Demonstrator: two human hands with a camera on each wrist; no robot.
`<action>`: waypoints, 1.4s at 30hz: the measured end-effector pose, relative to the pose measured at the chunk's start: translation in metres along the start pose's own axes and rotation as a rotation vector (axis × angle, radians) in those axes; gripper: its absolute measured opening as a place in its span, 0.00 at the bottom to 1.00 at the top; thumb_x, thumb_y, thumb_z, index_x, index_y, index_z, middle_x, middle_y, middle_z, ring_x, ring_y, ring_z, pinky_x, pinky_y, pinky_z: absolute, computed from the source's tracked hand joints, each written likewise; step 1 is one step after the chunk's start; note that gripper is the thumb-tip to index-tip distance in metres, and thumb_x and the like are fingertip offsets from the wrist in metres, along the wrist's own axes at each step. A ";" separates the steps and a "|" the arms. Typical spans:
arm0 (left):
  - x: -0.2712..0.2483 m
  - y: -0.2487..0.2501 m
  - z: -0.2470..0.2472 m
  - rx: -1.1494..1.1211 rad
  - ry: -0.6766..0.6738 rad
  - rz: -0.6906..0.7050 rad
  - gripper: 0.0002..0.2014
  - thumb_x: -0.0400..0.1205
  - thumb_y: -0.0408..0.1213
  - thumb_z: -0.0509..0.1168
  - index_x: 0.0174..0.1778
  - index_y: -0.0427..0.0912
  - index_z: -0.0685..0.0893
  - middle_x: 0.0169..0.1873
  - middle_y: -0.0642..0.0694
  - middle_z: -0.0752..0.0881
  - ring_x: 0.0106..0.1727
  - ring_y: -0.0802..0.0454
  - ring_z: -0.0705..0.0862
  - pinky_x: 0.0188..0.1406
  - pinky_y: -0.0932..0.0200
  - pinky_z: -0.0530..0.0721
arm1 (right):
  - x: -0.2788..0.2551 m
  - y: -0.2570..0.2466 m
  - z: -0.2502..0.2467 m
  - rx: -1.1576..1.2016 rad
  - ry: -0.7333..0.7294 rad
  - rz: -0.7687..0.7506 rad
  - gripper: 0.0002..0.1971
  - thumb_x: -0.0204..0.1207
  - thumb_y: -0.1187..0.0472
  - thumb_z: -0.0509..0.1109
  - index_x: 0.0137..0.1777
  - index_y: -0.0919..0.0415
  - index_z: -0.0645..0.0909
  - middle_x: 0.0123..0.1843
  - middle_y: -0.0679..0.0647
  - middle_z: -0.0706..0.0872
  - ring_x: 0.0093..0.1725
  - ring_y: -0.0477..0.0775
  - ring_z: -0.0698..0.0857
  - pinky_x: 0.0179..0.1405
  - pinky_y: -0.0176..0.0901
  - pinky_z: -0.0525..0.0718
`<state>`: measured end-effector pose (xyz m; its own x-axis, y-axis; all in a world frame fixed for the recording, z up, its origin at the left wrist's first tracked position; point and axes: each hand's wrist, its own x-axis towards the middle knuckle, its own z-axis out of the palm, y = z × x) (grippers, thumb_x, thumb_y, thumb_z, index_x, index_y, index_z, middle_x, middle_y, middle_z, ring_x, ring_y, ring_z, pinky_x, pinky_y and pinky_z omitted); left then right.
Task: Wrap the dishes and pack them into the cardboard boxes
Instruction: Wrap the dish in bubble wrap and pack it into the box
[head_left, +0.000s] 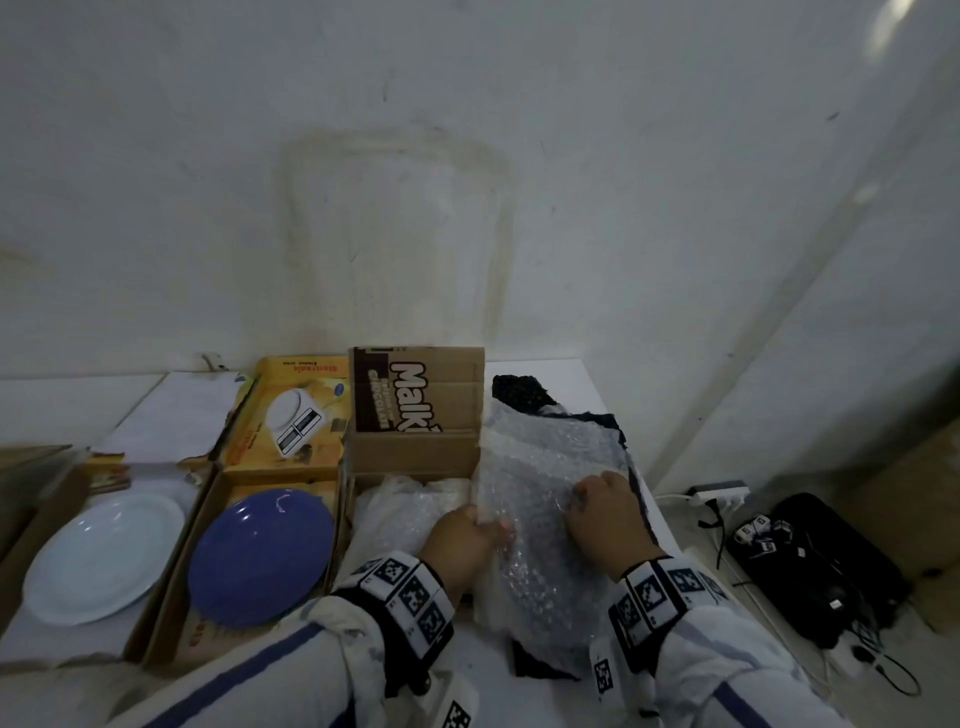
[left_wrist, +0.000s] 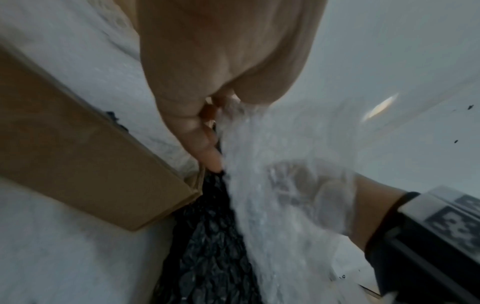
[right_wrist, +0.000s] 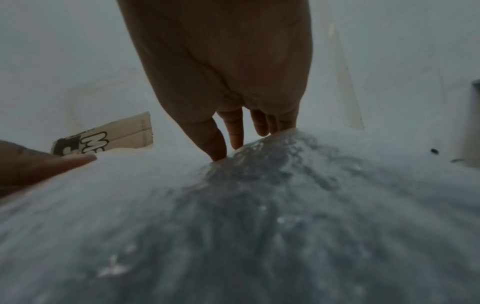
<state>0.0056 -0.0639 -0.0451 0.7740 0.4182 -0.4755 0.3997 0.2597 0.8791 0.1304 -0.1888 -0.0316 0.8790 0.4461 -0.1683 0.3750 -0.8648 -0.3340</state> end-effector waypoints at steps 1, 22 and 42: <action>0.001 -0.001 0.002 0.030 -0.020 -0.027 0.05 0.81 0.37 0.68 0.46 0.40 0.84 0.49 0.38 0.89 0.50 0.43 0.87 0.56 0.47 0.86 | 0.001 0.001 0.000 -0.011 0.014 -0.018 0.13 0.79 0.63 0.60 0.60 0.63 0.79 0.66 0.60 0.74 0.67 0.58 0.73 0.67 0.40 0.69; -0.005 0.007 0.009 0.116 -0.056 0.187 0.10 0.80 0.36 0.68 0.37 0.42 0.75 0.31 0.50 0.77 0.33 0.58 0.76 0.31 0.71 0.75 | -0.016 -0.011 0.004 -0.155 0.071 -0.086 0.17 0.82 0.51 0.57 0.67 0.51 0.75 0.74 0.56 0.69 0.73 0.60 0.68 0.70 0.52 0.68; -0.037 0.074 -0.048 -0.342 -0.006 0.338 0.10 0.82 0.35 0.64 0.59 0.40 0.80 0.47 0.40 0.89 0.51 0.40 0.87 0.53 0.42 0.86 | -0.020 -0.008 -0.056 1.314 -0.195 0.183 0.15 0.81 0.61 0.64 0.66 0.57 0.73 0.59 0.59 0.82 0.47 0.57 0.84 0.34 0.43 0.82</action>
<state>-0.0167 -0.0187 0.0356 0.8362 0.5234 -0.1635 -0.0584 0.3816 0.9225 0.1269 -0.2038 0.0260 0.7884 0.4690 -0.3982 -0.3986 -0.1037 -0.9113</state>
